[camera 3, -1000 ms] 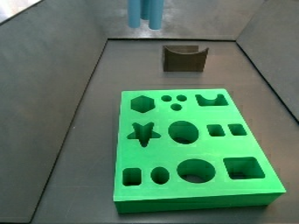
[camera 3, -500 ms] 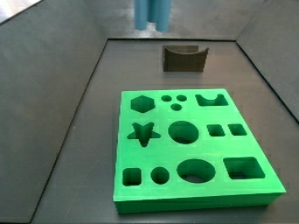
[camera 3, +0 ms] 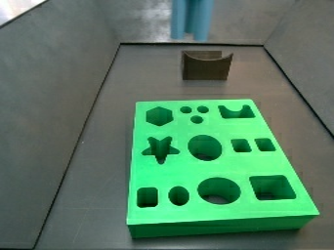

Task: Pick up the 3 prong object. Move up. Rotate the 3 prong object. Place the 3 prong object on the fixture. Regrasp the 3 prong object. Move to above the board. Insert the 3 prong object.
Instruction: Insert the 3 prong object.

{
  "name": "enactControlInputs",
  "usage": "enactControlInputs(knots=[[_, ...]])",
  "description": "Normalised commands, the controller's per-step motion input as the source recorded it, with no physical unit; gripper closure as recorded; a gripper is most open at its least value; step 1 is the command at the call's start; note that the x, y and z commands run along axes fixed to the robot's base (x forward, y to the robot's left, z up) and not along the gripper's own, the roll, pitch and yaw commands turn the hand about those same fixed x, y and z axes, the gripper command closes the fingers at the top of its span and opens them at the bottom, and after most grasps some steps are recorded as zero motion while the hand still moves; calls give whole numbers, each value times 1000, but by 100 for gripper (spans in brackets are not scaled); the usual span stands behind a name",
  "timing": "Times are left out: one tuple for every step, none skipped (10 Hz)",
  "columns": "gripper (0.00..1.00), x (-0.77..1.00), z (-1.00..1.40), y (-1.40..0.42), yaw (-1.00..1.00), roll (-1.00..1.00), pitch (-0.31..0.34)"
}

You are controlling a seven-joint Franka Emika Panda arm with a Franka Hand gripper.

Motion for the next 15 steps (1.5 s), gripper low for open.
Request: enactControlInputs(knots=[[100,234,-260,111,-326,-303,-4],[100,126,-266,26,-311,-186,0],[100,51,-214,0,-294,-140,-6],[100,31,-306,0,-303,-116,-50],[100,0,-86,0,-34,0,-9],[100,0,-114,0,0,0,-33],[100,0,-231,-40,-49,0,-111],[100,0,-320,-57,-186,47,-103],[100,6,-294,-37,-266,57,-101],[100,100,-260,-31,-374,36,-104],[100,0,-203,-91,-486,57,-103],[100,49,-271,-94,-463,59,-97],[100,23,-303,-63,-497,56,-116],[100,43,-394,-54,-526,104,-107],[100,131,-426,-29,-603,164,-114]])
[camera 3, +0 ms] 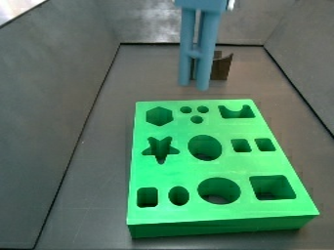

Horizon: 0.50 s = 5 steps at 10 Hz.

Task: Pick up the 3 prong object. Move up. Rotate the 3 prong object. Place the 3 prong object on the fixture. Regrasp the 3 prong object. Move to above the board. Insert the 3 prong object.
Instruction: Insert the 3 prong object.

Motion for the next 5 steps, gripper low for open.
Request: enactControlInputs(knots=[[100,111,-351,-20,-626,160,-83],[100,69,-389,-11,-723,139,-80],[100,97,-394,0,-763,134,-71],[100,0,-320,0,-766,109,0],[100,0,-249,0,-754,71,0]])
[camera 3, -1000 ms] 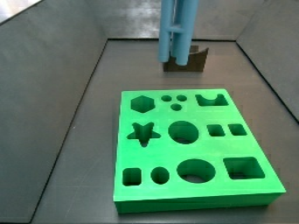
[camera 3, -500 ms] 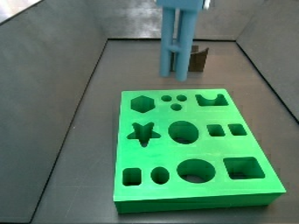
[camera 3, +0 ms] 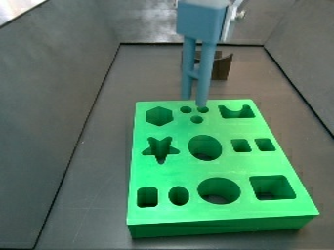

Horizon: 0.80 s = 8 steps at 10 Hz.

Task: Pick up the 3 prong object. Move up. Rotate the 3 prong object. Place the 3 prong object on the fixture. Regrasp the 3 prong object. Move to above the board. Insert the 3 prong object.
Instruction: Insert the 3 prong object.

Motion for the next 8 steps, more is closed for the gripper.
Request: enactControlInputs(knots=[[100,0,-197,0,-746,0,0],[100,0,-140,0,-303,0,14],[100,0,-131,-34,-577,0,0],[100,20,-126,0,-466,0,0],[100,0,-120,-31,-406,0,0],[100,0,-103,-20,-317,0,0],[100,0,-91,-29,-280,-14,0],[100,54,-103,-146,-126,0,0]])
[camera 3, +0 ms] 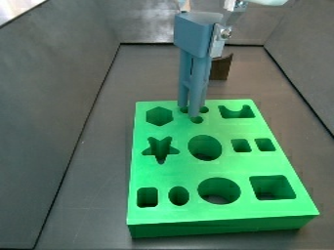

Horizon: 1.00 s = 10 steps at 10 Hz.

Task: Pick up the 3 prong object. Move up. Rotate the 3 prong object. Place the 3 prong object on the fixture. Regrasp the 3 prong object. Move to above the board. Insert the 3 prong object.
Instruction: Insert the 3 prong object.

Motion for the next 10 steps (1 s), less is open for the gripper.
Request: enactControlInputs(knots=[[100,131,-91,-137,-26,0,0],[100,114,-86,-114,-46,0,0],[100,160,-103,-54,-57,0,0],[100,137,-91,0,-26,0,0],[100,63,-74,26,-29,0,0],[100,43,-109,97,-66,0,0],[100,54,-114,160,-80,0,23],[100,0,-86,137,-83,0,10],[100,3,-129,31,-49,0,0],[100,114,-251,0,-66,0,0]])
